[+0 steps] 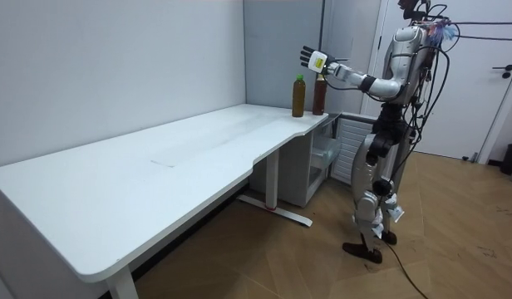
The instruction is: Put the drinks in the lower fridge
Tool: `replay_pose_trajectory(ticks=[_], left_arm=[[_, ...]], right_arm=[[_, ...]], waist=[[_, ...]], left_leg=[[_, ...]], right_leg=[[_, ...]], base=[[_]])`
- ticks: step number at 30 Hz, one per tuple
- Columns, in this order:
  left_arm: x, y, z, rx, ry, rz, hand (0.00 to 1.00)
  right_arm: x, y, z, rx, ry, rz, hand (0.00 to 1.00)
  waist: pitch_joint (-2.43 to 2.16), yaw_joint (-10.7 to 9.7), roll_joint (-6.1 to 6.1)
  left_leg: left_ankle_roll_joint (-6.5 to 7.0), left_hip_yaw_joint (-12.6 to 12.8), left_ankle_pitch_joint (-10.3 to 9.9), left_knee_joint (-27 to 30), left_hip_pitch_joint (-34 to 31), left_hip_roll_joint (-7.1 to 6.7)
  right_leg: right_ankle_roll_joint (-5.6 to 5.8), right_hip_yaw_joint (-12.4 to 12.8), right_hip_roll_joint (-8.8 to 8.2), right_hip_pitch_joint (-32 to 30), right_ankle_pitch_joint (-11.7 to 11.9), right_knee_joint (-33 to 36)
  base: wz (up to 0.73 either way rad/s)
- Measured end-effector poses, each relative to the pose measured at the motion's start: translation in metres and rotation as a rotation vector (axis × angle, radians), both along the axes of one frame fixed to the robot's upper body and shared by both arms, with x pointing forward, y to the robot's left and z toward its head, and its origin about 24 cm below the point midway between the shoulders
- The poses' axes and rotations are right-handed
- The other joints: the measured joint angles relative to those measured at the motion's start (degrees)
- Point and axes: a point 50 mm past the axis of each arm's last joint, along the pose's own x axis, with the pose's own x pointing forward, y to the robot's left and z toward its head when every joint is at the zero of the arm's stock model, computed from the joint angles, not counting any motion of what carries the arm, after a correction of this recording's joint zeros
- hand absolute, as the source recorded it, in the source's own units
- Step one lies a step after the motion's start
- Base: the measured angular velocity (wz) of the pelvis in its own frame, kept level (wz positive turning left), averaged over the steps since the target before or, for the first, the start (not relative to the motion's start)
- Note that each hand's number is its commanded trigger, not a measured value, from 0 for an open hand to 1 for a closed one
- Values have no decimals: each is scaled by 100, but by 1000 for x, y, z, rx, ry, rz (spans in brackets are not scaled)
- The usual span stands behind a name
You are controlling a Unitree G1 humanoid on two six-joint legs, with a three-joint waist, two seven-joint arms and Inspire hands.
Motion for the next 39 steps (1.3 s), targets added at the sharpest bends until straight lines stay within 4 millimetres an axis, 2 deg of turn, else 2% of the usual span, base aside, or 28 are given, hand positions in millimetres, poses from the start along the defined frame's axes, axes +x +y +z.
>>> replay_pose_trajectory(ticks=[19,23,31,35,39], left_arm=[[0,-11,-6,16,50,-86,0],[2,-12,-16,34,89,-91,0],[2,-13,-24,62,121,-105,0],[3,-12,-41,65,195,-102,0],[-1,-12,-48,77,228,-97,0]], right_arm=[[3,1,0,-8,2,8,0],[3,1,0,-8,3,8,0],[3,1,0,-5,3,8,0],[4,1,0,-6,2,9,0],[3,1,0,-6,2,8,0]], waist=[[13,-3,-20],[32,-2,-49],[23,0,-56],[17,6,-48],[23,2,-58]], left_leg=[[0,48,0,-8,-20,11],[0,49,0,-10,-13,19],[1,72,0,1,-35,30],[0,72,1,7,-14,33],[0,84,1,5,-8,35]], right_leg=[[0,2,1,-9,0,32],[0,4,7,-10,0,53],[-1,11,10,-71,0,92],[-1,14,14,-71,0,92],[-1,57,14,-77,0,93]], base=[[0],[0],[-1],[0],[0]])
